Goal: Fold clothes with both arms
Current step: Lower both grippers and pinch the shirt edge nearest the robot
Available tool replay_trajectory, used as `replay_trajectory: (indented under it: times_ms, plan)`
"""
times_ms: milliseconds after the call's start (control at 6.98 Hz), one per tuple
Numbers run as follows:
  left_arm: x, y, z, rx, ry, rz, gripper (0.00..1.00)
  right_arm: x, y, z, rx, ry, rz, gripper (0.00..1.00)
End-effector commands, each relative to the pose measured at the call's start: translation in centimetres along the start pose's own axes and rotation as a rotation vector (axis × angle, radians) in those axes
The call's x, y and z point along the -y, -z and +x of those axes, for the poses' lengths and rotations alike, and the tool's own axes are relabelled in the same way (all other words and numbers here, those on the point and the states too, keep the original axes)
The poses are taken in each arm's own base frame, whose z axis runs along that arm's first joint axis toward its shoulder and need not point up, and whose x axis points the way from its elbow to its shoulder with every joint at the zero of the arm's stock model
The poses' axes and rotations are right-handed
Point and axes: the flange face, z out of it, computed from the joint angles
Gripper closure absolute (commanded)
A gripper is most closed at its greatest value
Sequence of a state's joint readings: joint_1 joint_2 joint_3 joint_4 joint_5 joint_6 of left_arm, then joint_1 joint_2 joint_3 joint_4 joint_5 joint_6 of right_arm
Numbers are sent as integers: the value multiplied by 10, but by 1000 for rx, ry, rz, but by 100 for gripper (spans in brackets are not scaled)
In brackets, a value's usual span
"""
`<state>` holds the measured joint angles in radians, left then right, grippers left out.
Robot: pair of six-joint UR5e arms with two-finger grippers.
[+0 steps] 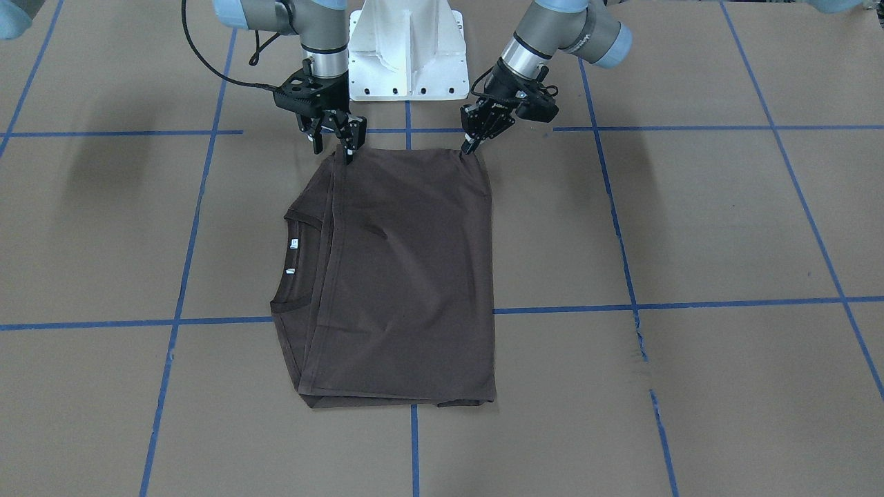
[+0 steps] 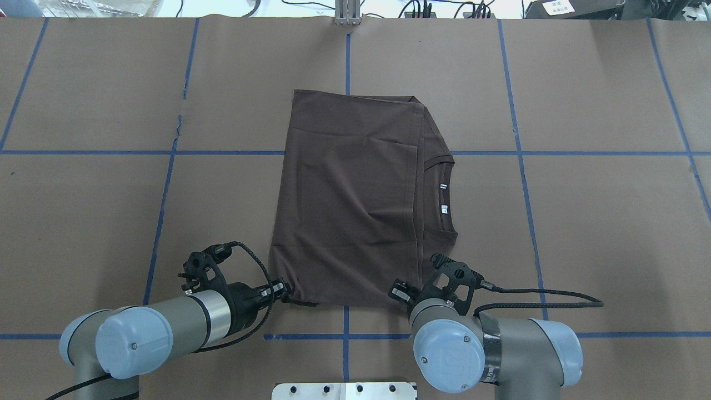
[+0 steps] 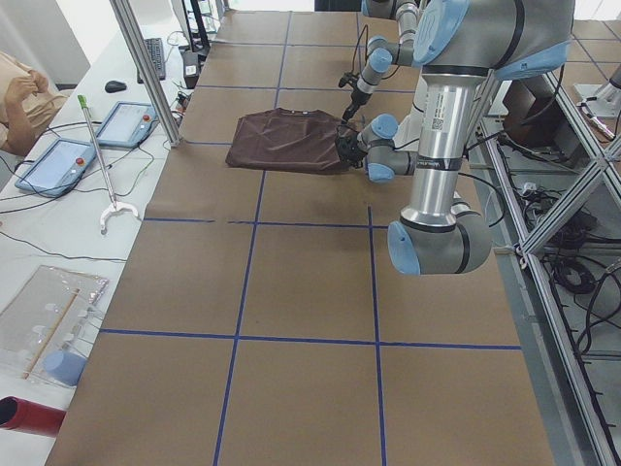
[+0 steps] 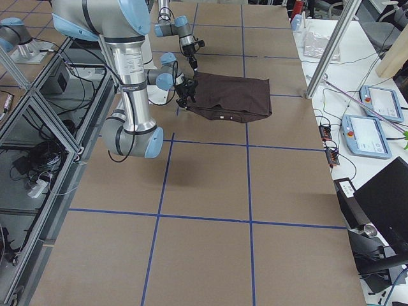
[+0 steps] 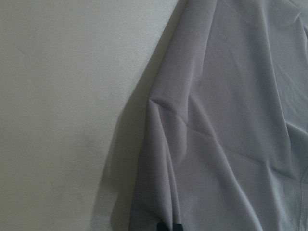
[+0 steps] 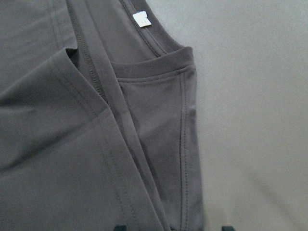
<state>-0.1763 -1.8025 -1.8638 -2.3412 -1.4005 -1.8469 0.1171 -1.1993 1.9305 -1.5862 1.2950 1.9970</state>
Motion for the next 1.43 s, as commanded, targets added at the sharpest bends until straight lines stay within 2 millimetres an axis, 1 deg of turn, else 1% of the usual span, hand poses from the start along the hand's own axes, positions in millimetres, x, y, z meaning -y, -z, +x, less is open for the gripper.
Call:
replay_trajectory:
  times_ms: [0, 430, 573, 716, 1145, 1289]
  plan:
    - [-1, 1, 0, -2, 0, -2, 100, -3, -3, 1, -6, 4, 1, 27]
    - [0, 0, -1, 2, 0, 1, 100, -7, -7, 2, -13, 8, 1, 31]
    - [0, 1, 0, -1, 0, 0, 100, -7, -6, 1, -11, -2, -1, 51]
    - [1, 1, -1, 2, 0, 1, 100, -7, -3, -1, -4, -7, -4, 100]
    - [1, 1, -2, 2, 0, 1, 100, -5, -1, -5, 3, -12, -4, 100]
    - [1, 1, -1, 2, 0, 1, 100, -4, 3, -9, 11, -17, -5, 100]
